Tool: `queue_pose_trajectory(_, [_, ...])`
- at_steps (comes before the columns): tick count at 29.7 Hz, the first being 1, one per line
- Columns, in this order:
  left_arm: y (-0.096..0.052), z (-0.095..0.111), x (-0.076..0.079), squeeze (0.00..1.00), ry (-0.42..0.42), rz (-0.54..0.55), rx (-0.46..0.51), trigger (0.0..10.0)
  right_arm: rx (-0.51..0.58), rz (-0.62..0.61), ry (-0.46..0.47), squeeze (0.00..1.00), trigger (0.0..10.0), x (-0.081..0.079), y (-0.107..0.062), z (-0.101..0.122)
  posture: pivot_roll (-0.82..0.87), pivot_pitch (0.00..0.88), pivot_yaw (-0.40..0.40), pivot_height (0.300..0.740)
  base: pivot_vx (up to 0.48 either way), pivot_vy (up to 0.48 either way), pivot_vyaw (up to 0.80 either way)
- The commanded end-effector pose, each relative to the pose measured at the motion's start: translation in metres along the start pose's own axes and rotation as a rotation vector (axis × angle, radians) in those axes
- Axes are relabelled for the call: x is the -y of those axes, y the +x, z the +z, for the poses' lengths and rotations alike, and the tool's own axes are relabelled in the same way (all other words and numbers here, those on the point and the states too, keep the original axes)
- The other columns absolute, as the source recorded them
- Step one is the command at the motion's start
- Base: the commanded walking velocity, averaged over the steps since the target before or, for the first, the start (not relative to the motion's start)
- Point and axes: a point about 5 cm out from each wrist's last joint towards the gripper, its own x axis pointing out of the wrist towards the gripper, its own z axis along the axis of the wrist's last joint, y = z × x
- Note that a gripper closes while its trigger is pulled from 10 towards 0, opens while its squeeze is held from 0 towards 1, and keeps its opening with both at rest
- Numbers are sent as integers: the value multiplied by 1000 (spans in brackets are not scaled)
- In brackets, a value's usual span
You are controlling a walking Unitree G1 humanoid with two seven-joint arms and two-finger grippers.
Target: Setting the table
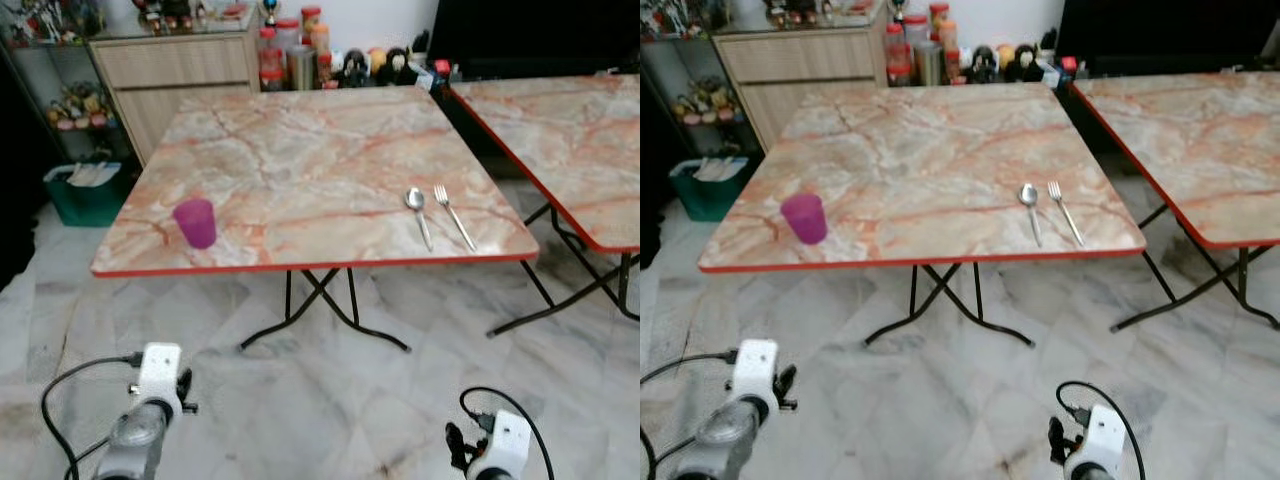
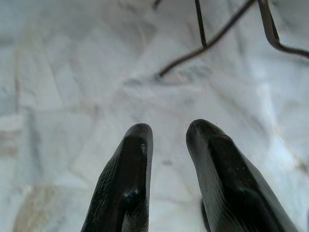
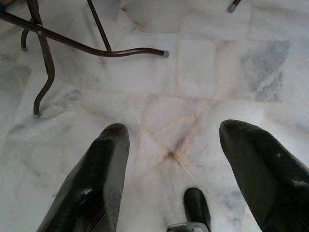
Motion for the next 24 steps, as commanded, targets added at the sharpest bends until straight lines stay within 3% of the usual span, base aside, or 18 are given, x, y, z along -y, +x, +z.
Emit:
queue_pose_trajectory(1, [3, 2, 4, 0, 3, -23, -17, 10000, 16, -8, 9, 0, 10000, 0, 1, 3, 81, 0, 20, 736, 0, 0, 0])
queue_pose_trajectory(4, [5, -14, 26, 0, 12, -86, -123, 10000, 22, -8, 10, 0, 10000, -1, 1, 4, 76, 0, 22, 736, 0, 0, 0])
queue_pose_trajectory(6, [5, -19, 32, 0, 18, -107, -146, 10000, 25, -8, 6, 0, 10000, -1, 1, 4, 59, 0, 25, 736, 0, 0, 0])
queue_pose_trajectory(12, [1, -35, 40, 0, 4, -101, -215, 10000, 31, -6, -11, 0, 10000, 0, 0, 3, 53, 0, 23, 736, 0, 0, 0])
queue_pose_trajectory(14, [-4, -46, 45, 0, 84, -137, -249, 10000, 20, -9, -13, 0, 10000, 1, -1, 1, 46, 0, 22, 736, 0, 0, 0])
queue_pose_trajectory(18, [-9, -60, 43, 0, 77, -86, -319, 10000, -4, -3, -40, 0, 10000, 2, -1, -2, 50, 0, 16, 736, 0, 0, 0])
queue_pose_trajectory(24, [-12, -67, 48, 0, 82, -93, -326, 10000, -19, -1, -48, 0, 10000, 3, -2, -5, 35, 0, 18, 736, 0, 0, 0])
